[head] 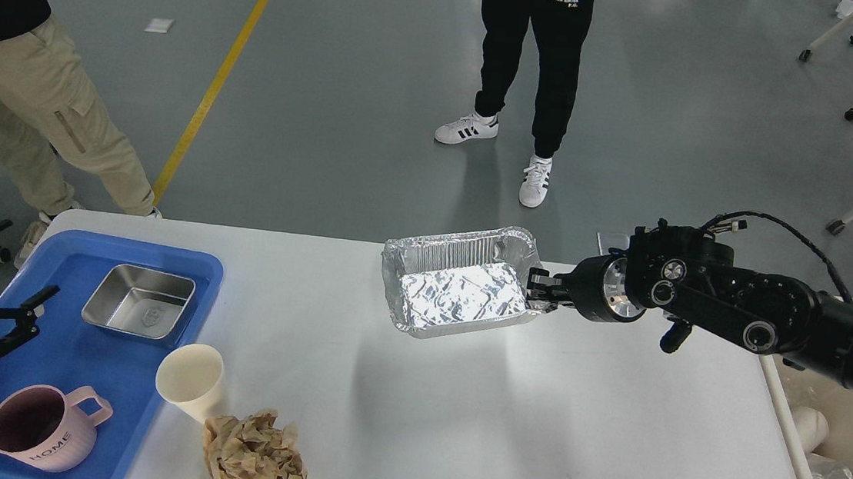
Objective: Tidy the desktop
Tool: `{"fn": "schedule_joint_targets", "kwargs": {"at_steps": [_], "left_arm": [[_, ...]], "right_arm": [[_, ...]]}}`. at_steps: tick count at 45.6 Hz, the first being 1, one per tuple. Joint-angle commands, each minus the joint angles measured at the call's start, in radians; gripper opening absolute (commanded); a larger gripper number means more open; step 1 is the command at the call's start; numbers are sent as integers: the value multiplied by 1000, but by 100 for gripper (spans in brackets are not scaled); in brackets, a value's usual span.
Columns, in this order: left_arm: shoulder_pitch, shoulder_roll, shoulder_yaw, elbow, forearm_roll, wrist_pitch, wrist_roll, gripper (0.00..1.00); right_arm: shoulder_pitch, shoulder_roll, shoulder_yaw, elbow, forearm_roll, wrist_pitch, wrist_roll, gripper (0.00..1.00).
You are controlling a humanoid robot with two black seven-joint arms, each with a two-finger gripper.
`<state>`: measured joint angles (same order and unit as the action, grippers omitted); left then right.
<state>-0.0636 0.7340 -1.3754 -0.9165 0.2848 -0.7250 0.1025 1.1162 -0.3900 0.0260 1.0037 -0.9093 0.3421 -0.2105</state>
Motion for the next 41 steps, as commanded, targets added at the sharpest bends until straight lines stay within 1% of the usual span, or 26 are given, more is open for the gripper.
{"fn": "schedule_joint_targets", "kwargs": {"at_steps": [1, 4, 8, 11, 14, 21, 29, 41], "left_arm": [[-65, 30, 21, -1, 204, 33, 2, 97], [-102, 32, 25, -1, 302, 52, 2, 97], [-119, 38, 24, -15, 408, 64, 2, 97], [-136, 54, 24, -30, 480, 73, 0, 97], [-165, 99, 25, -54, 572, 73, 0, 97], [-173, 214, 24, -168, 700, 68, -14, 97], [-167, 334, 24, -317, 783, 64, -15, 97], [-163, 367, 52, -472, 994, 35, -15, 97]], "right_arm": [[-1, 17, 0, -19, -3, 0, 2, 0], [2, 39, 0, -24, -6, 0, 2, 0], [8, 71, 0, -51, -8, 0, 3, 0], [14, 88, 2, -65, -6, 0, 3, 0], [24, 92, 3, -73, -6, 0, 3, 0], [30, 109, 5, -86, -6, 0, 3, 0], [33, 115, 6, -89, -6, -2, 3, 0], [42, 115, 14, -89, -6, -2, 3, 0]]}}
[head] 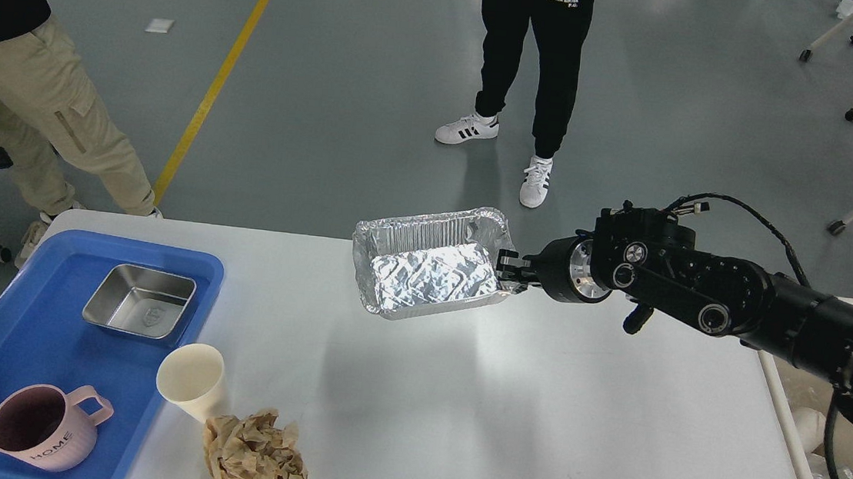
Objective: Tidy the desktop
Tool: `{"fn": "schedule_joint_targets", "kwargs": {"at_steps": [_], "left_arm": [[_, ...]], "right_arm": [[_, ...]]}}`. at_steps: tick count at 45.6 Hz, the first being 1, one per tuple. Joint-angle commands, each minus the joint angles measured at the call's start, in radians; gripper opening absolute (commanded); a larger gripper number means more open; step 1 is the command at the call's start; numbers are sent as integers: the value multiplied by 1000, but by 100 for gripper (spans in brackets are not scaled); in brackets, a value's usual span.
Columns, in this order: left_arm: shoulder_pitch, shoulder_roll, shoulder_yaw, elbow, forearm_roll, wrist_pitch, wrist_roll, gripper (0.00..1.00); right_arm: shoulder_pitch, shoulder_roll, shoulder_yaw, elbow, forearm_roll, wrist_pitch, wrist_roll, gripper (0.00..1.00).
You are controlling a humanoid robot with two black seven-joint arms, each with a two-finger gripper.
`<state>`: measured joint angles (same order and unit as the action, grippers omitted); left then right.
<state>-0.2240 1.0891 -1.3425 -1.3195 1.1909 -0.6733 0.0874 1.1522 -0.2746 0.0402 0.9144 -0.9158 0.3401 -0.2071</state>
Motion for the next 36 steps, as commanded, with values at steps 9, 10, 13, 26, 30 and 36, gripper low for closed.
{"fn": "schedule_joint_targets", "kwargs": {"at_steps": [9, 10, 13, 26, 30, 36], "left_arm": [[5, 49, 42, -187, 147, -22, 2, 97], [5, 54, 42, -198, 148, -22, 2, 97], [5, 64, 42, -213, 148, -20, 2, 97], [87, -24, -23, -207, 104, 49, -2, 97], [143, -47, -79, -210, 102, 57, -23, 97], [186, -95, -150, -214, 102, 61, -150, 97]], "right_arm": [[7, -2, 0, 0, 0, 0, 0, 0], [7, -2, 0, 0, -2, 0, 0, 0], [7, -2, 0, 0, -2, 0, 0, 0], [7, -9, 0, 3, 2, 0, 0, 0], [7, -11, 0, 3, 2, 0, 0, 0], [7, -12, 0, 4, 2, 0, 0, 0]]}}
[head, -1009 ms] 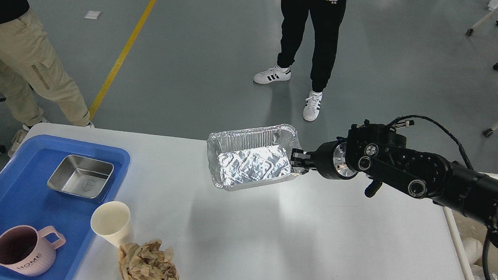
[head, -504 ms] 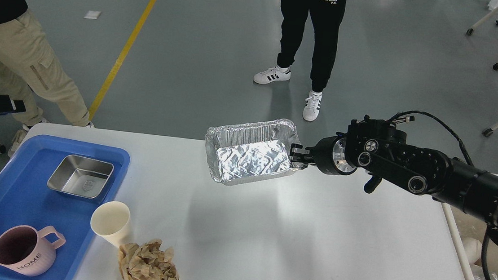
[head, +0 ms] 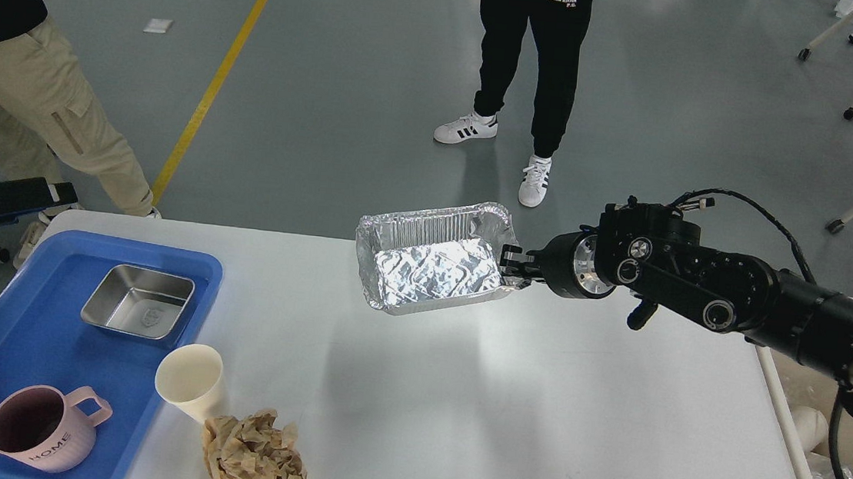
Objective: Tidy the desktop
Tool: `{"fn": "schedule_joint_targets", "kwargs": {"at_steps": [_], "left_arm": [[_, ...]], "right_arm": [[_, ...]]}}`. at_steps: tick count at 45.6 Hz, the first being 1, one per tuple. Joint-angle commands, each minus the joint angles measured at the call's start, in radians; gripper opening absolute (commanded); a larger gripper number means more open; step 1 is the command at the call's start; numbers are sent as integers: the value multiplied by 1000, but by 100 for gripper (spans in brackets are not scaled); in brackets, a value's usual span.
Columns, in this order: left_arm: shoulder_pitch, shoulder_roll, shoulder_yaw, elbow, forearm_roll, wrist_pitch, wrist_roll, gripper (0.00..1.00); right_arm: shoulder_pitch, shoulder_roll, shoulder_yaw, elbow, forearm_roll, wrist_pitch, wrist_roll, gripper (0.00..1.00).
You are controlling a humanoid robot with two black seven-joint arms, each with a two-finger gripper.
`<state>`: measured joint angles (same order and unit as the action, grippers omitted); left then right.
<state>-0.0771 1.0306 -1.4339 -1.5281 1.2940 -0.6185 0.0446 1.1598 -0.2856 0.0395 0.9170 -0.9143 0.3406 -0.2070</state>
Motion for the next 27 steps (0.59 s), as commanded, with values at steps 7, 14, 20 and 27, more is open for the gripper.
{"fn": "schedule_joint_targets", "kwargs": {"at_steps": [7, 14, 20, 27], "left_arm": [[100, -37, -123, 3, -7, 97, -341, 97], [168, -29, -151, 49, -100, 129, -296, 97], [168, -35, -158, 121, -298, 89, -151, 97], [169, -37, -160, 126, -331, 83, -131, 97]], "right_arm": [[0, 2, 0, 0, 0, 0, 0, 0], [0, 6, 0, -1, 0, 0, 0, 0], [-2, 8, 0, -3, -2, 0, 0, 0], [-2, 8, 0, -3, -2, 0, 0, 0]]}}
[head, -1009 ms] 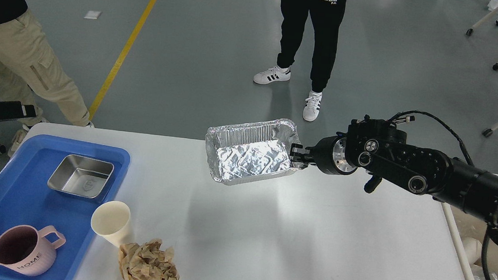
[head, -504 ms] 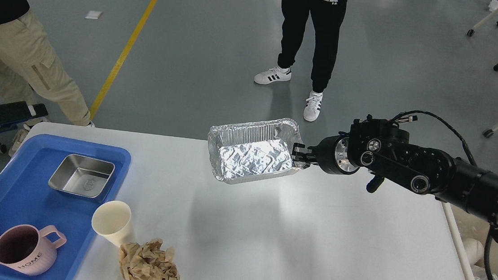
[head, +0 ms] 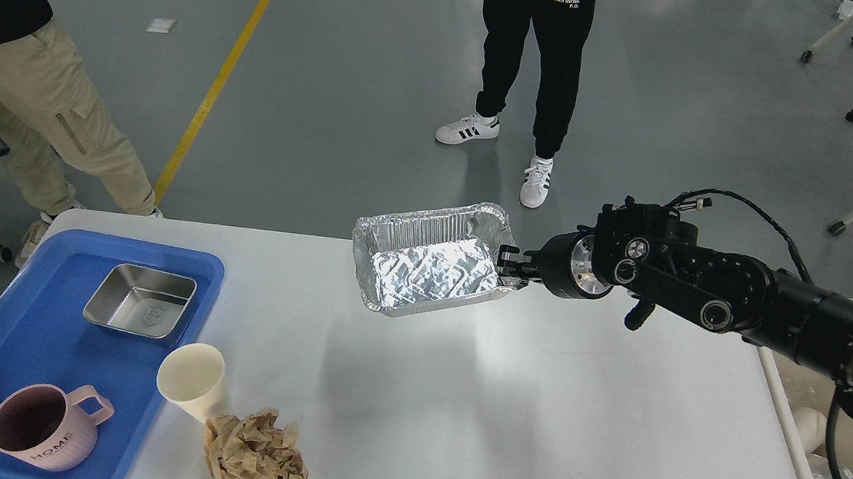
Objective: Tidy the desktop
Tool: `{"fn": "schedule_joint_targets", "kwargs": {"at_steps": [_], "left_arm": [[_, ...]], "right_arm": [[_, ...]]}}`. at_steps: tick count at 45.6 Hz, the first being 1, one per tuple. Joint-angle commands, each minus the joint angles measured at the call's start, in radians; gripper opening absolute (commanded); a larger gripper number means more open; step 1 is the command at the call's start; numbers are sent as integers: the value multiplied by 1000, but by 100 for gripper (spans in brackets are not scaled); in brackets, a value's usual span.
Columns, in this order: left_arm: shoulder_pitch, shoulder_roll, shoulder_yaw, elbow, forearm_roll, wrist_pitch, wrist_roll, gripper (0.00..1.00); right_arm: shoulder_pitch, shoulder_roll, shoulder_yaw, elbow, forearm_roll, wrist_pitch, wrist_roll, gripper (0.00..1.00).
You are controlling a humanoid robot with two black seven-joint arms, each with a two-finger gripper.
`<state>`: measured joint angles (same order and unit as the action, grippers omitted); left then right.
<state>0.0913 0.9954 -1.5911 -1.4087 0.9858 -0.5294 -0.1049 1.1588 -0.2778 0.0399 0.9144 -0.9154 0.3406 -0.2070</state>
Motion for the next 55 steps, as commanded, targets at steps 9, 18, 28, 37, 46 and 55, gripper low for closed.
{"fn": "schedule_joint_targets", "kwargs": {"at_steps": [9, 18, 28, 37, 46, 55], "left_arm": [[-8, 12, 22, 7, -18, -17, 37, 97], [-21, 32, 49, 11, 108, -124, 57, 97], [-175, 29, 177, 16, 375, -235, -8, 97], [-337, -6, 253, 16, 409, -222, -99, 97], [-340, -35, 257, 28, 401, -313, -68, 97], [-349, -100, 336, 91, 416, -313, 93, 97]], "right_arm": [[-1, 2, 0, 1, 0, 0, 0, 0], [-1, 2, 3, 3, 0, 0, 0, 0], [-1, 11, 5, 3, 0, -2, 0, 0], [-1, 11, 21, 9, 1, -2, 0, 0], [-4, 12, 28, 14, 1, -2, 0, 0], [-2, 25, 31, 14, 1, -2, 0, 0]]}}
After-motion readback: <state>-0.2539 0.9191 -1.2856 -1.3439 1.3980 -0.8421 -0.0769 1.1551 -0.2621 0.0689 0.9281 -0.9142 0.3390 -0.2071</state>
